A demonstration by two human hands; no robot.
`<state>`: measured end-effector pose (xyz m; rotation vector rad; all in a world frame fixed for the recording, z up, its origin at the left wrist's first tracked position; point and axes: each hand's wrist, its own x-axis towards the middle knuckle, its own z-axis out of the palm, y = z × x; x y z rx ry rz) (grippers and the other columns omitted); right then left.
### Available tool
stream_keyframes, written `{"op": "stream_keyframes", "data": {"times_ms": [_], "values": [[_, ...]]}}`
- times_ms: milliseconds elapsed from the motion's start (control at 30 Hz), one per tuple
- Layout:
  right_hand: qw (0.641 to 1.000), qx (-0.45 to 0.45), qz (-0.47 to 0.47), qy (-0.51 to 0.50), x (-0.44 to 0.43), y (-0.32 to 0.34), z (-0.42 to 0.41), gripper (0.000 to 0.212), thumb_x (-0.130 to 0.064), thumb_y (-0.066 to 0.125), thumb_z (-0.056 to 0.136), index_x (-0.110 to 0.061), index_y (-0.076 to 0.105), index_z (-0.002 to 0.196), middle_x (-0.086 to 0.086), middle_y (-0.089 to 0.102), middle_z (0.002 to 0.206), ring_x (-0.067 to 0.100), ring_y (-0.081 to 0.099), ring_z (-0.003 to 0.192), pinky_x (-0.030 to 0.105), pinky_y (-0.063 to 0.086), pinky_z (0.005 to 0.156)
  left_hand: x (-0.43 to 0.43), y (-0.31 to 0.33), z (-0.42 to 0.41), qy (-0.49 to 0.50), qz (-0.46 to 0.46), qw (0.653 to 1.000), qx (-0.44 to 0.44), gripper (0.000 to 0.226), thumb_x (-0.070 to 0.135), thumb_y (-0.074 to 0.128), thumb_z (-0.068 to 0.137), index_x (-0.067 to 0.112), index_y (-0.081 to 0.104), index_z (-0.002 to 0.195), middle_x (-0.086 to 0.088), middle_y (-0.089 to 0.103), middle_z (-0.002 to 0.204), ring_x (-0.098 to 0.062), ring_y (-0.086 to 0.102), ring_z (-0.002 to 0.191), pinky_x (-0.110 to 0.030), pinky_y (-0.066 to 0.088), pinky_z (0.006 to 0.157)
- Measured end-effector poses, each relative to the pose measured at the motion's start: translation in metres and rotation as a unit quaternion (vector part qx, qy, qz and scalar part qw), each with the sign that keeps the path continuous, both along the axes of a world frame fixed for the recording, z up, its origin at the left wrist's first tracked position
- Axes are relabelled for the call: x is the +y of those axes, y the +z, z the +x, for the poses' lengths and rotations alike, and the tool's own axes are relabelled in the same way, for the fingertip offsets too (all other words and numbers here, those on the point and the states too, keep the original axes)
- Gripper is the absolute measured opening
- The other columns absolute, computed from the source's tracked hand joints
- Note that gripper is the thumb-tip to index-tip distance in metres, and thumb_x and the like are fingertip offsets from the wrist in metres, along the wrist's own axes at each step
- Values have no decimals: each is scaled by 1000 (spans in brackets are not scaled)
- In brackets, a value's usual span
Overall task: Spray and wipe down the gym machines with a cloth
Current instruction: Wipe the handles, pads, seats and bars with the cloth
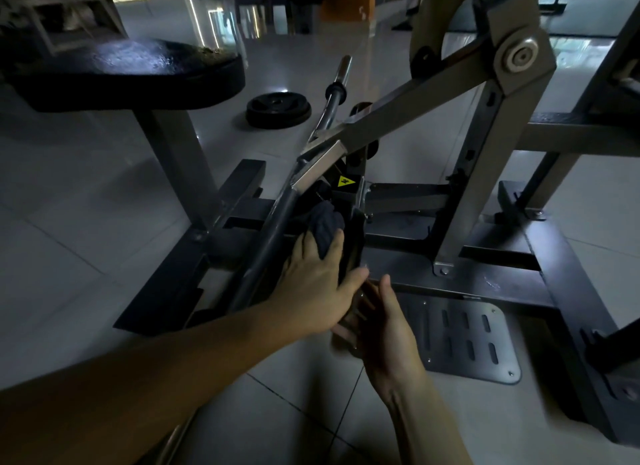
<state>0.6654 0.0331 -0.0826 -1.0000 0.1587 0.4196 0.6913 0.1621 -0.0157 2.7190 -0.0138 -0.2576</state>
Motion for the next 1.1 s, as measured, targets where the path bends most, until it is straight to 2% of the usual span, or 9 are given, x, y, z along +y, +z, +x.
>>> {"op": "stream_keyframes", "data": {"times_ms": [167, 300, 500, 633, 800, 867, 933, 967, 1100], "values": [[1000, -19, -8, -4, 1, -4, 0, 54, -57, 35, 102, -24, 63, 135, 1, 74, 125, 17, 69, 119, 49, 47, 109, -9, 5, 71, 50, -18, 998, 27, 102, 78, 44, 90, 28, -8, 162, -18, -7, 169, -39, 1, 155, -55, 17, 123], [1000, -22, -15, -4, 4, -3, -1, 49, -54, 35, 104, -26, 66, 130, 0, 75, 122, 16, 70, 116, 50, 46, 110, -5, 9, 94, 56, -47, 996, 58, 108, 77, 52, 87, 29, -6, 163, -16, -10, 169, -38, -1, 156, -56, 17, 124], [1000, -13, 0, -8, 6, 4, -4, 57, -60, 44, 96, -24, 64, 135, 2, 74, 125, 16, 69, 117, 53, 44, 114, 7, 10, 39, 6, -41, 999, 35, 102, 73, 54, 89, 34, -6, 162, -14, -1, 170, -35, 4, 156, -52, 21, 123], [1000, 4, -5, -8, 5, 5, -4, 55, -59, 39, 102, -24, 65, 135, 5, 72, 128, 20, 67, 122, 51, 44, 113, 17, 8, -24, -6, -46, 998, 52, 104, 71, 58, 88, 39, -10, 161, -9, -7, 170, -30, -1, 156, -49, 17, 125], [1000, 11, 16, -14, 3, 6, -4, 56, -58, 38, 102, -21, 64, 136, 6, 73, 126, 24, 67, 122, 47, 48, 106, 9, 5, -35, 17, -53, 997, 49, 88, 70, 38, 97, 38, -13, 160, -10, -17, 169, -28, -13, 156, -52, 5, 124], [1000, 3, 22, -17, 4, 3, -4, 56, -56, 39, 103, -19, 62, 138, 7, 73, 127, 22, 68, 120, 49, 49, 108, 3, 5, -11, 11, -38, 999, 34, 84, 72, 32, 97, 37, -10, 161, -10, -15, 169, -29, -13, 156, -53, 5, 125], [1000, 0, 18, -24, 6, 0, -4, 54, -55, 40, 103, -22, 61, 139, 4, 72, 128, 20, 68, 120, 50, 48, 110, 1, 10, 19, 5, -29, 999, 43, 89, 75, 37, 94, 37, -7, 161, -9, -14, 170, -31, -10, 156, -55, 8, 125], [1000, -2, 14, -23, 6, -1, -4, 52, -55, 40, 103, -24, 62, 138, 4, 72, 128, 19, 68, 120, 50, 47, 110, 1, 14, 32, 10, -42, 997, 58, 93, 77, 42, 92, 37, -5, 162, -9, -13, 170, -33, -7, 157, -56, 11, 125], [1000, -11, -8, -13, 10, 1, -7, 46, -55, 41, 103, -30, 68, 130, 1, 74, 125, 16, 68, 120, 49, 44, 112, 8, 25, 58, 88, -200, 970, 104, 106, 80, 60, 78, 43, 6, 161, -9, 2, 171, -39, 20, 152, -58, 25, 121]]}}
